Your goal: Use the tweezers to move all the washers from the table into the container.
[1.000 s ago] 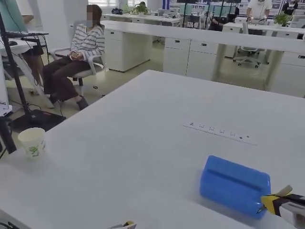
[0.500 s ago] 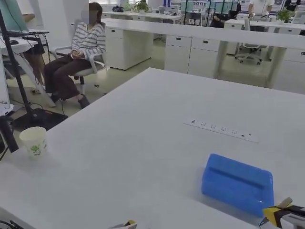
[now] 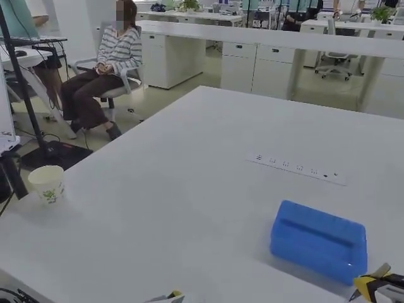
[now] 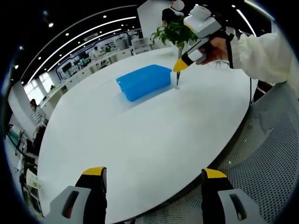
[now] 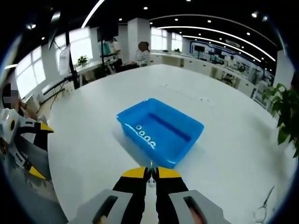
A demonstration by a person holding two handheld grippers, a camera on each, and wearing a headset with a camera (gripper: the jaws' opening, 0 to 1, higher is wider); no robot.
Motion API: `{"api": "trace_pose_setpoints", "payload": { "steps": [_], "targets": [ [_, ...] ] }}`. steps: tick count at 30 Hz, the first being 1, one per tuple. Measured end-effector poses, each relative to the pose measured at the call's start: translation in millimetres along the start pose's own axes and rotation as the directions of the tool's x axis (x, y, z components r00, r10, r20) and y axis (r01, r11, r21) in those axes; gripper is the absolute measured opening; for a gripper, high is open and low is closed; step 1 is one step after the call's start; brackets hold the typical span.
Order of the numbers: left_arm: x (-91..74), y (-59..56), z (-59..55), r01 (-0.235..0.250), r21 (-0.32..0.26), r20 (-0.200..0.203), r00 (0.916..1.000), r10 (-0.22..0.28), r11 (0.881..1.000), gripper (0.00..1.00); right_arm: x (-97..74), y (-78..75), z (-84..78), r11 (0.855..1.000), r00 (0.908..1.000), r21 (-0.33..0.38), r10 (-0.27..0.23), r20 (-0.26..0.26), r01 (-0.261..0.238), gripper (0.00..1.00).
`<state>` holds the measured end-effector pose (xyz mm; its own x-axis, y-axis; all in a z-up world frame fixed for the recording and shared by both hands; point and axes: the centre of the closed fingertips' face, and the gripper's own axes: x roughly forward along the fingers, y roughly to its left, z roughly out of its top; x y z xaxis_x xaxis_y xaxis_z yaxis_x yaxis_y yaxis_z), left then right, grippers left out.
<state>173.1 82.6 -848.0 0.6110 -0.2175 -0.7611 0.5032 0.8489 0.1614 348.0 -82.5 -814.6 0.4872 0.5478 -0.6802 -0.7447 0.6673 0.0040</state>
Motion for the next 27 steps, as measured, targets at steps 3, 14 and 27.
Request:
{"api": "trace_pose_setpoints", "payload": {
  "steps": [3, 14, 27],
  "targets": [
    [0.4, 0.0, -0.6, 0.001, -0.001, -0.003, 1.0, -0.001, 1.0, 0.85, 2.0, -1.3, -1.8, 1.0, 1.0, -0.003, -0.001, -0.006, 0.001, 0.03],
    [0.4, -0.4, -2.2, 0.005, -0.007, -0.012, 0.9999, -0.005, 1.0, 0.85, 8.8, -3.9, -7.2, 1.0, 0.9998, -0.01, -0.003, -0.021, 0.003, 0.03],
    [0.1, 0.0, -3.0, 0.001, -0.009, -0.019, 0.9998, -0.001, 1.0, 0.85, 8.4, -4.4, -7.0, 1.0, 0.9999, -0.012, -0.007, -0.007, 0.007, 0.03]
  ]
}}
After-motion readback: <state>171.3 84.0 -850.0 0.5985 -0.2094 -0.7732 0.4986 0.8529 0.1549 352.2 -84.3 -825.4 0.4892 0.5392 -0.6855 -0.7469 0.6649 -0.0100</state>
